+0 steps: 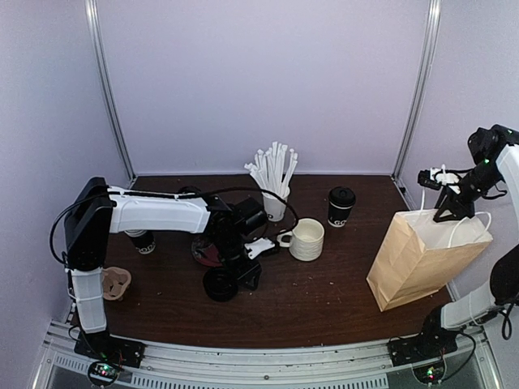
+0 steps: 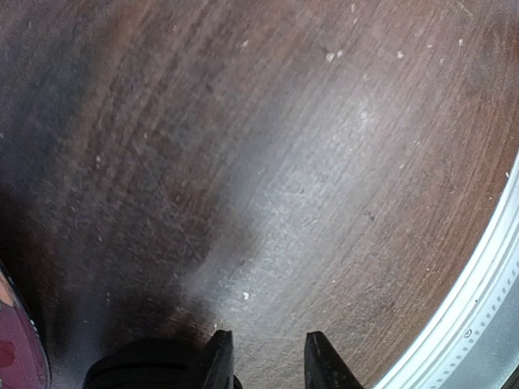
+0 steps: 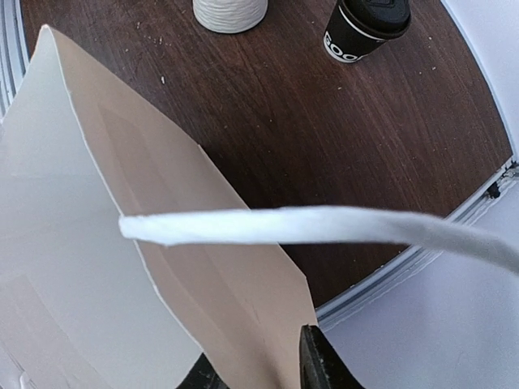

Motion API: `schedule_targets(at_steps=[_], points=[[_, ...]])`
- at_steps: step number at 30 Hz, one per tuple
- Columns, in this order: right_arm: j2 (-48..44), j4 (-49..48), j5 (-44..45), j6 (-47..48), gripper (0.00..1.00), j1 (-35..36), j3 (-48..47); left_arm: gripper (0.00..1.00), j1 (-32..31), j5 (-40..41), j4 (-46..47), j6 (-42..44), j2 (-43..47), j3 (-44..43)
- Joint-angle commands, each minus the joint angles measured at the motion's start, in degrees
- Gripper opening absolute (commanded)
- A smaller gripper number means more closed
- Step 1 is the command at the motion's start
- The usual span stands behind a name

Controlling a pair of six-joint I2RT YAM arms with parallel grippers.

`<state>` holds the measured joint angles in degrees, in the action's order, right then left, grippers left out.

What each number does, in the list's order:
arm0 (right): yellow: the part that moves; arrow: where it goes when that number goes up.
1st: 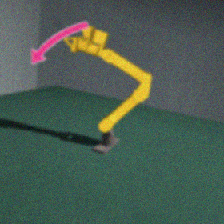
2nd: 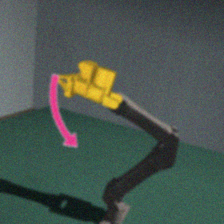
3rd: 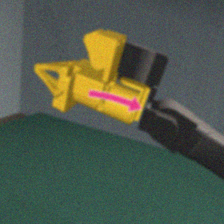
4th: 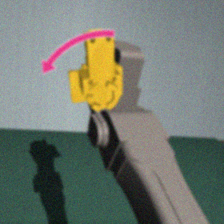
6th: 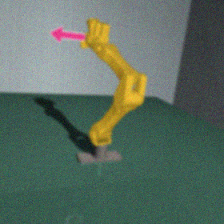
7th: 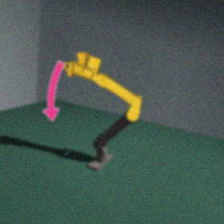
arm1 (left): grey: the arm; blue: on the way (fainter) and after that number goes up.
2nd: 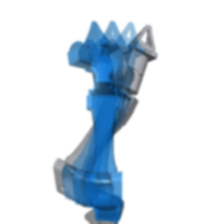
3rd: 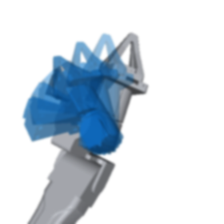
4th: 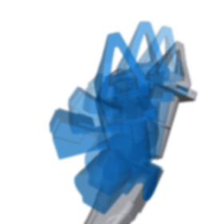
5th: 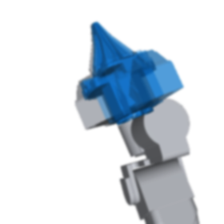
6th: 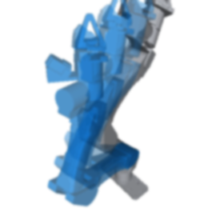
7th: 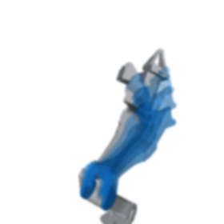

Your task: Pack the takeout coffee

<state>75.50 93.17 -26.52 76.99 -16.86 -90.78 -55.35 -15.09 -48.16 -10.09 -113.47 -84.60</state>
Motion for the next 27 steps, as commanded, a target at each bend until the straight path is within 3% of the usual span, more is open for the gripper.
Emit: schedule_targets(at_steps=[1, 5, 11, 20, 27], points=[[-0.87, 2.17, -2.87, 1.64, 0.24, -0.11, 0.68, 0.29, 0.31, 0.29, -1.47, 0.97, -0.57, 2.11], [-0.07, 3.85, -4.4, 1.76, 0.14, 0.01, -0.74, 0.26, 0.25, 3.88, -3.23, 0.41, -1.04, 2.8], [-0.23, 6.02, -6.76, 0.52, 0.11, 1.92, -1.37, 0.25, 0.25, 9.96, -7.1, 0.03, -0.45, 4.62], [-4.78, 4.34, -5.96, -6.45, 0.0, 13.51, 2.68, 0.24, 2.68, 19.47, -11.19, -0.73, 3.01, 10.22], [-5.79, 2.8, -7.87, -13.25, 0.0, 23.38, 1.84, 0.24, 7.68, 23.6, -11.59, -0.56, 5.77, 13.57]])
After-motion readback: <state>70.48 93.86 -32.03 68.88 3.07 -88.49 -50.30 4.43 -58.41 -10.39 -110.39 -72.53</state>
